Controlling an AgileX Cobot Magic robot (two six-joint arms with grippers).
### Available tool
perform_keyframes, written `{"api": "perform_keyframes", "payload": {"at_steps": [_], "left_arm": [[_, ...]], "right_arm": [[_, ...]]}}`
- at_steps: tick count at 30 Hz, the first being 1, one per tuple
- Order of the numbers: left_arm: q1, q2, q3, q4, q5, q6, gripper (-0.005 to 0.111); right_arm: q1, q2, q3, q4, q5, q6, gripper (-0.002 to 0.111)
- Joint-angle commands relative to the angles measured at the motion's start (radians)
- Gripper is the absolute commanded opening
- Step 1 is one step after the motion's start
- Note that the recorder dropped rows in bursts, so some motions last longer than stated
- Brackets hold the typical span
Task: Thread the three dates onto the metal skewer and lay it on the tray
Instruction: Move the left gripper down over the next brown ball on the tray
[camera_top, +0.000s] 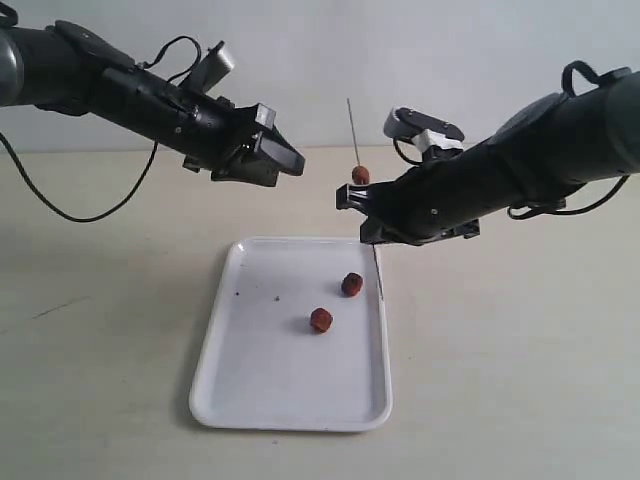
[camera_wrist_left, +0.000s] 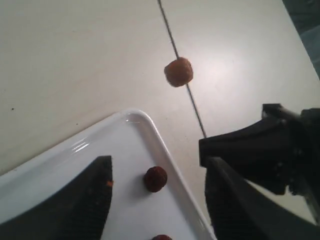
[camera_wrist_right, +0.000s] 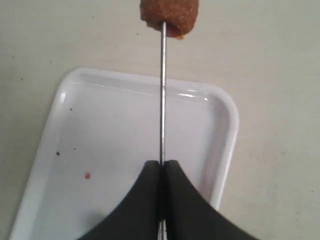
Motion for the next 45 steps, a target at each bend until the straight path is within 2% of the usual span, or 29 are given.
{"api": "perform_keyframes", "payload": {"at_steps": [1, 7, 11, 12, 15, 20, 22, 25, 27, 33, 39, 45], "left_arm": [[-0.023, -0.013, 0.001, 0.05, 0.012, 0.054, 0.055], [-0.081, -0.013, 0.001, 0.169, 0.008, 0.1, 0.055], [-0.155, -0.013, 0.001, 0.255, -0.009, 0.093, 0.055], [-0.193, -0.013, 0.001, 0.305, -0.024, 0.082, 0.055], [-0.25, -0.013, 0.001, 0.447, -0.04, 0.085, 0.055], [-0.342, -0.013, 0.001, 0.84, -0.03, 0.064, 0.055], [-0.354, -0.014, 0.001, 0.852, -0.036, -0.012, 0.055], [-0.356, -0.014, 0.001, 0.845, -0.031, -0.342, 0.055], [-0.356, -0.014, 0.001, 0.809, -0.011, -0.481, 0.055], [-0.362, -0.014, 0.001, 0.688, 0.036, -0.628, 0.055], [-0.404, -0.009, 0.003, 0.847, 0.062, -0.751, 0.055], [-0.451, -0.003, 0.003, 0.862, 0.01, -0.756, 0.055]], "right_arm": [[-0.047, -0.091, 0.058, -0.116, 0.017, 0.035, 0.0], [-0.096, -0.224, 0.189, -0.176, -0.023, 0.014, 0.0], [-0.098, -0.273, 0.25, -0.263, -0.025, -0.006, 0.0], [-0.098, -0.275, 0.256, -0.299, -0.022, -0.006, 0.0], [-0.098, -0.275, 0.258, -0.342, -0.015, -0.008, 0.0], [-0.098, -0.275, 0.258, -0.352, -0.035, -0.008, 0.0], [-0.098, -0.275, 0.258, -0.352, -0.035, -0.008, 0.0], [-0.098, -0.275, 0.258, -0.352, -0.031, -0.008, 0.0], [-0.098, -0.275, 0.258, -0.352, -0.031, -0.008, 0.0], [-0.098, -0.275, 0.258, -0.352, -0.024, -0.008, 0.0], [-0.098, -0.275, 0.258, -0.352, -0.02, -0.008, 0.0], [-0.098, -0.273, 0.258, -0.352, -0.016, -0.003, 0.0]]}}
